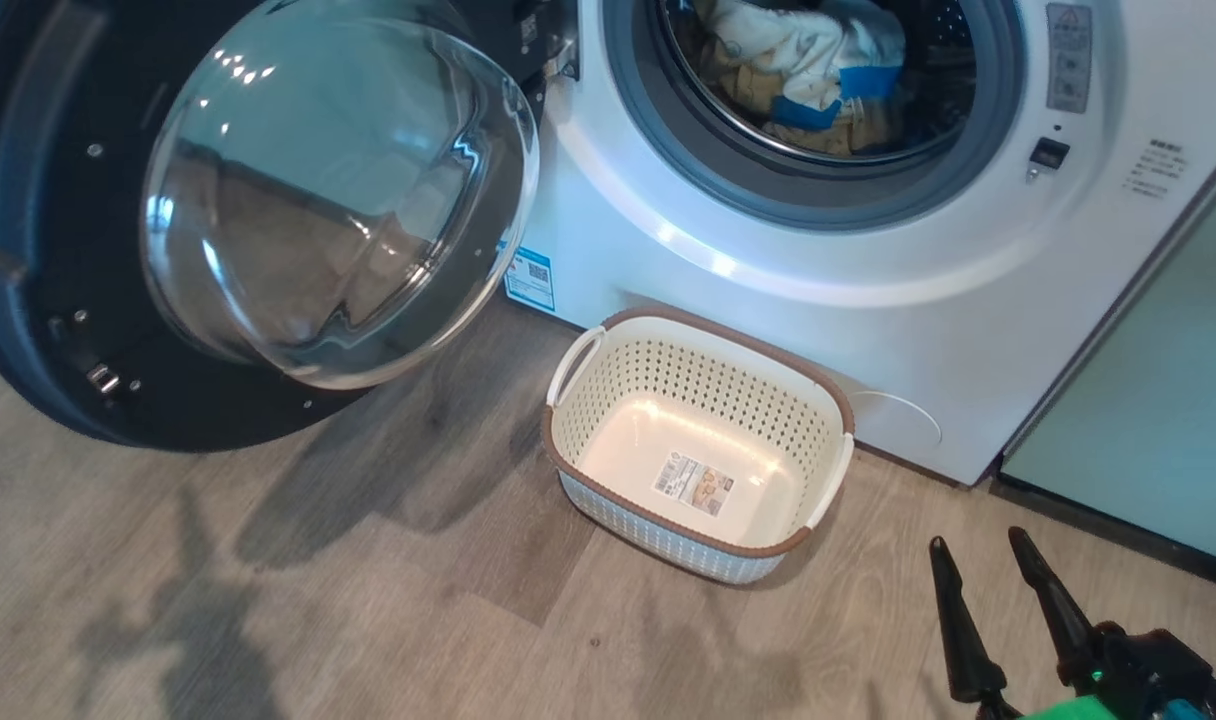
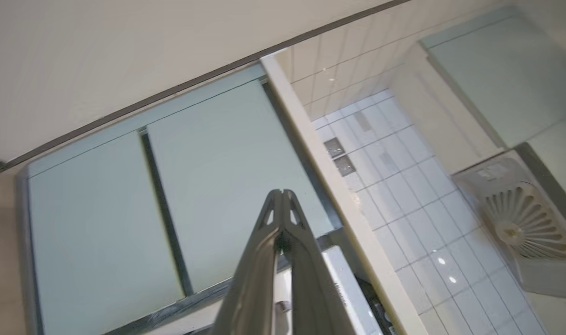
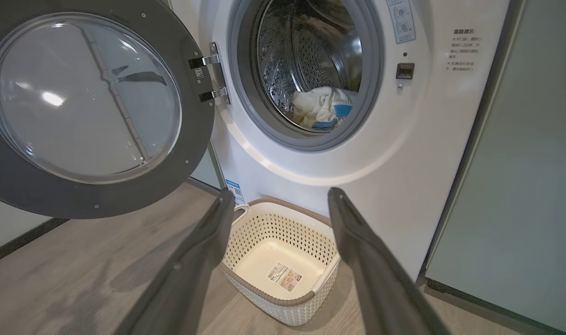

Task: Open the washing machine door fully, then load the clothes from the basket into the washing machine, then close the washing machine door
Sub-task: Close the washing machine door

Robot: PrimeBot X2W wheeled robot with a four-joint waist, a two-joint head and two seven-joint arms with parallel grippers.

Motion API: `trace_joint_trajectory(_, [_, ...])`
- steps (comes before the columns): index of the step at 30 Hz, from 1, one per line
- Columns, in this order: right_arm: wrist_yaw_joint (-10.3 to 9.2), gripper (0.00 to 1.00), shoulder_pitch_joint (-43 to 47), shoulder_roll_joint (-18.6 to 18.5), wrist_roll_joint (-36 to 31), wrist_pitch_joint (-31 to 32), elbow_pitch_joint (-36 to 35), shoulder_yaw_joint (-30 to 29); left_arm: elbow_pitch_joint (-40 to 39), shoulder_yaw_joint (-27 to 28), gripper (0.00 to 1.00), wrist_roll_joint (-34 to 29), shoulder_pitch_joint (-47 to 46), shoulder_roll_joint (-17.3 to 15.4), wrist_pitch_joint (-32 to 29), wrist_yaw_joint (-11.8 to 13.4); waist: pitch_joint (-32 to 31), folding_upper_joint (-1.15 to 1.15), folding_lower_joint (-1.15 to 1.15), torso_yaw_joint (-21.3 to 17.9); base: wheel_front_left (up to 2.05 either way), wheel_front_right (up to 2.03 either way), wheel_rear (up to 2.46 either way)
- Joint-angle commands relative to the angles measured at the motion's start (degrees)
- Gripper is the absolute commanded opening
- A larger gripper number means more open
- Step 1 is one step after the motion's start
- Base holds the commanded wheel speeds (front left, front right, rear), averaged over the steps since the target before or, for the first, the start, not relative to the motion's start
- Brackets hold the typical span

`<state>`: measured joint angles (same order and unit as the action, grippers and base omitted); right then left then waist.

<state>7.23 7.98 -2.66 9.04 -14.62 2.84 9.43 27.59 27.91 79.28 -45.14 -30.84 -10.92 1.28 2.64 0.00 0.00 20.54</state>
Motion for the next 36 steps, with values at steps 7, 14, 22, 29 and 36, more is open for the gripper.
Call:
trace_joint_trajectory(7, [0.25, 1.00, -3.0, -2.1, -0.2, -0.3, -1.8, 1.7, 9.6, 2.3, 0.00, 1.1, 0.6, -5.2, -3.5, 1.7, 2.4, 0.00, 0.00, -1.3, 0.00, 0.00, 0.00])
trace_joint_trajectory(14, [0.25, 1.00, -3.4, -3.0, -0.2, -0.1, -2.4, 1.4, 13.4, 2.6, 0.00, 1.6, 2.4, -5.1, -4.9, 1.1, 4.0, 0.00, 0.00, -1.6, 0.00, 0.00, 0.00])
trace_joint_trajectory(22, [0.25, 1.00, -3.9, -3.6, -0.2, 0.6, -3.0, 1.4, 15.2, 1.2, 0.00, 1.9, 3.3, -4.5, -8.4, -0.8, 4.9, 0.00, 0.00, -1.4, 0.00, 0.00, 0.00])
trace_joint_trajectory(29, [0.25, 1.00, -4.5, -3.8, -0.2, 1.0, -3.3, 1.5, 15.1, -0.9, 0.00, 1.9, 3.9, -3.9, -12.4, -1.7, 5.6, 0.00, 0.00, -1.2, 0.00, 0.00, 0.00])
trace_joint_trajectory(36, [0.25, 1.00, -5.0, -3.7, 0.0, 0.9, -3.2, 1.7, 14.2, -1.9, 0.00, 2.2, 4.9, -3.4, -15.2, -2.0, 6.0, 0.00, 0.00, -1.5, 0.00, 0.00, 0.00])
